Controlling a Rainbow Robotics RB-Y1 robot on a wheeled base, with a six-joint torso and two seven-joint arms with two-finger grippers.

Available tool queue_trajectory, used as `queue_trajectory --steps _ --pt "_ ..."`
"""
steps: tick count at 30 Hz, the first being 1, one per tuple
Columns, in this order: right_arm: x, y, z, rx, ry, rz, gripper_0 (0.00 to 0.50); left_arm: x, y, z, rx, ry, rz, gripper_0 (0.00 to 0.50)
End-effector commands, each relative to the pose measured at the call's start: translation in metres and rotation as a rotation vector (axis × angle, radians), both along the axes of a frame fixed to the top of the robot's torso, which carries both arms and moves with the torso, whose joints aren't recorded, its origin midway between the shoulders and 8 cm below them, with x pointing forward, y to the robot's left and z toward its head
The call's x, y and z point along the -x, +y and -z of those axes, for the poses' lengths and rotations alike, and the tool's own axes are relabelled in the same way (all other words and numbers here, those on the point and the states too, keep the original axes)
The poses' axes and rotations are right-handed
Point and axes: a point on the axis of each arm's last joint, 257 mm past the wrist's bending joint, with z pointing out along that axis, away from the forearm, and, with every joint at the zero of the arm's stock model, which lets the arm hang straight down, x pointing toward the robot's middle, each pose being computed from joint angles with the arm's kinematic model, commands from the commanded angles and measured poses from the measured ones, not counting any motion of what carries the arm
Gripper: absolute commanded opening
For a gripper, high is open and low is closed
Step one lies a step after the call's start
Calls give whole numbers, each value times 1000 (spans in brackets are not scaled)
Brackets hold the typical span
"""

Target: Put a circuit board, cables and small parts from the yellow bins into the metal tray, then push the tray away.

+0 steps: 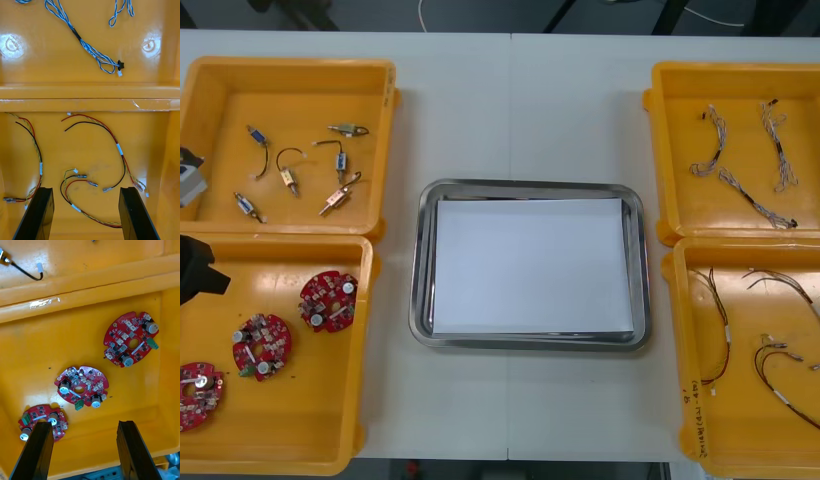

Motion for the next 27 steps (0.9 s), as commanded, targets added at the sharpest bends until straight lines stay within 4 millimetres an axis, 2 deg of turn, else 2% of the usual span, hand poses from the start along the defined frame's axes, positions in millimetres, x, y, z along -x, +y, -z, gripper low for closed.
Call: queue_trajectory --steps 1,13,19,27 --pt "11 -17 -17 46 -25 36 500 8 15 5 -92 -18 185 500" --pt "32 -30 -19 72 -5 40 500 19 25 26 -177 -55 355 500" --pt "43 -36 -16 64 11 47 500 21 22 39 -167 -99 414 500" --pt "62 -32 -13 47 24 23 500 28 20 55 -160 -144 482 500"
